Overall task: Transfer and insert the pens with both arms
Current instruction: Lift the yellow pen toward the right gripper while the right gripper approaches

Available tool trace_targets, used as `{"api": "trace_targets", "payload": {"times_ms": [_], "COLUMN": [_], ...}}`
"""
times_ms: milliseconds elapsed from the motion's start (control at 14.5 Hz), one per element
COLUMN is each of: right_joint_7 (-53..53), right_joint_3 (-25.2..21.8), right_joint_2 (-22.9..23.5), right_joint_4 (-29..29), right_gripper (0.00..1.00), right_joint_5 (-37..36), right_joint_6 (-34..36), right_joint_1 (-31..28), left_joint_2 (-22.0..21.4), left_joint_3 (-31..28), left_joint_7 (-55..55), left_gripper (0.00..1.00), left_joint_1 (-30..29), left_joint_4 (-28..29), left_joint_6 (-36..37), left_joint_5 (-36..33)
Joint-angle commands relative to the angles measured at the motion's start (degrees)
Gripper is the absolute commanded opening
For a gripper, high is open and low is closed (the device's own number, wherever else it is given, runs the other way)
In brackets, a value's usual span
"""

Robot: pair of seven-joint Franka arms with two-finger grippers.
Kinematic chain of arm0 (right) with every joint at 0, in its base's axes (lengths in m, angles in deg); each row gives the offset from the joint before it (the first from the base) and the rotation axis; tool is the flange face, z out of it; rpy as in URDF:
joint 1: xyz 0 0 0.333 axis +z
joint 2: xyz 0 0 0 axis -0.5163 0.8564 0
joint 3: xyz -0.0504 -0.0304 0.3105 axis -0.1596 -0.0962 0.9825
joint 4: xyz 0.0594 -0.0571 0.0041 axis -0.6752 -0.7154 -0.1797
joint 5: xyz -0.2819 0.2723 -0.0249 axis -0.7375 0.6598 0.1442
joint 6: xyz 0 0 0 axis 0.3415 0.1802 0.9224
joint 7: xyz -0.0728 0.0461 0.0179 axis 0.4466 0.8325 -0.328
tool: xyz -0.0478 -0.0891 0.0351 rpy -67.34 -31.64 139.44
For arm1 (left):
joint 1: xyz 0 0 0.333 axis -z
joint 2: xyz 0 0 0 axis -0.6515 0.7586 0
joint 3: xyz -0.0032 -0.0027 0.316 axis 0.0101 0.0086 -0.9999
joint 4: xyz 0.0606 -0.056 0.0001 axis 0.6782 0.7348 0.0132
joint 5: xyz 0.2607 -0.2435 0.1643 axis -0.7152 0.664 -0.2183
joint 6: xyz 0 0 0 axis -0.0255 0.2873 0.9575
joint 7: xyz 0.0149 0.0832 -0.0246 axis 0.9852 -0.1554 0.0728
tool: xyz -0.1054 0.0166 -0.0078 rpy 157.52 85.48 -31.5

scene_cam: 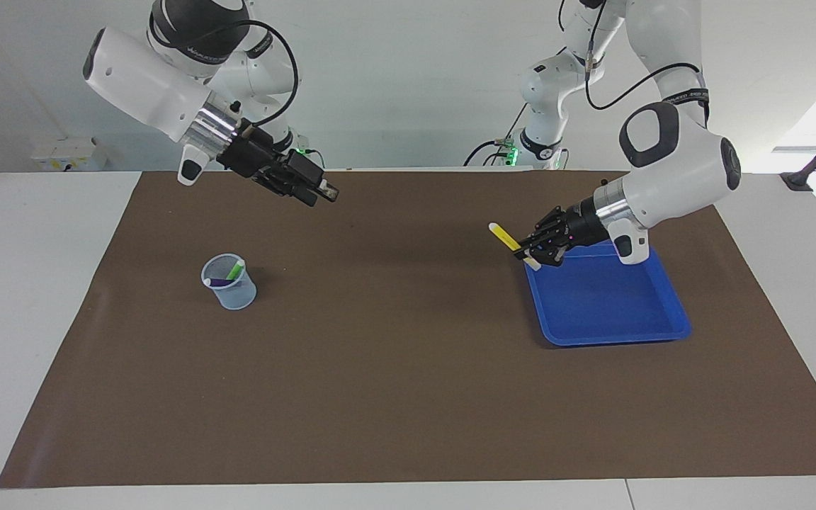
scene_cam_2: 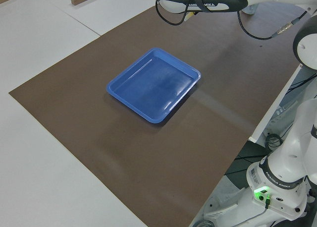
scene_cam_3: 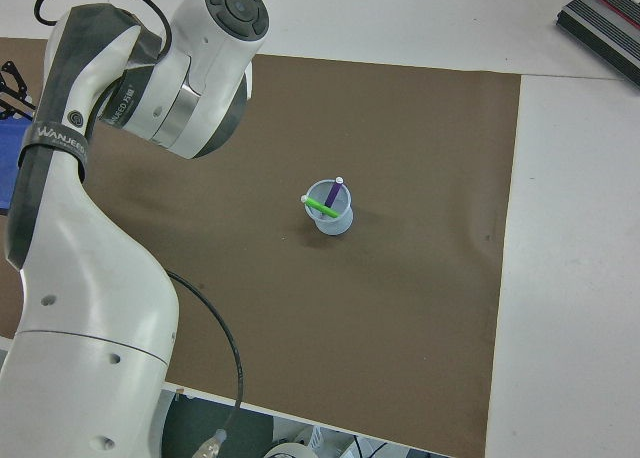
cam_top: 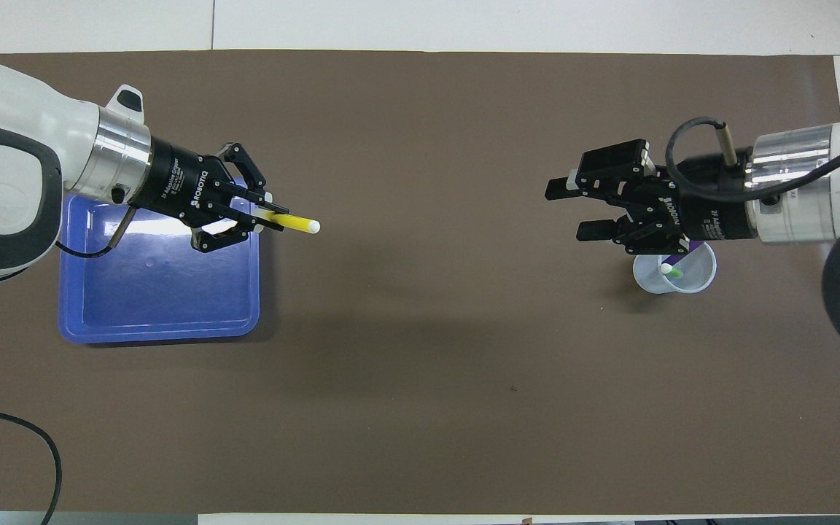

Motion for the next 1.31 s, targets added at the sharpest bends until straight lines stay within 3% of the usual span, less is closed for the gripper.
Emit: {"api": "trace_targets", "payload": {"times_ms": [0, 344, 482, 620, 826, 1239], "right_joint_7": [-0.9, -1.2, -6.2, -7.9, -7.9, -5.6], "right_joint_3": [-0.1, -0.1, -0.1, -0.1, -0.1, 0.0], "right_joint_2": [-0.8, -1.2, -0.9, -0.8, -0.8, -1.0], "right_joint_4": [-1.8, -3.4, -3.7, -4.0, -3.9, -3.9], "right_gripper": [0.77, 0.66, 0.66, 0.68, 0.67, 0.66], "right_joint_5": [1.4, 0.6, 0.4, -1.5, -3.8, -11.8], "right_joint_6": [-3.3, -8.9, -16.4, -18.3, -17.7, -13.7], "right_joint_1": [2.0, 7.3, 12.1, 13.9, 14.6, 15.7], "left_joint_2": [-3.4, -13.3, -17.2, -20.5, -21.4, -21.4], "left_joint_3": [0.2, 1.1, 1.1, 1.1, 1.1, 1.1], "left_joint_7": [6.4, 15.6, 16.1, 16.3, 17.6, 17.9], "left_gripper": [0.0, 0.0, 0.0, 0.0, 0.0, 0.0], "left_joint_1": [0.1, 4.1, 5.1, 7.1, 10.8, 10.1], "left_joint_4": [3.4, 11.5, 15.1, 18.8, 21.4, 21.4], "left_joint_6": [0.1, -8.5, -10.8, -14.4, -21.0, -21.3], "left_joint_5": [6.6, 17.9, 21.8, 25.4, 26.9, 28.7]}}
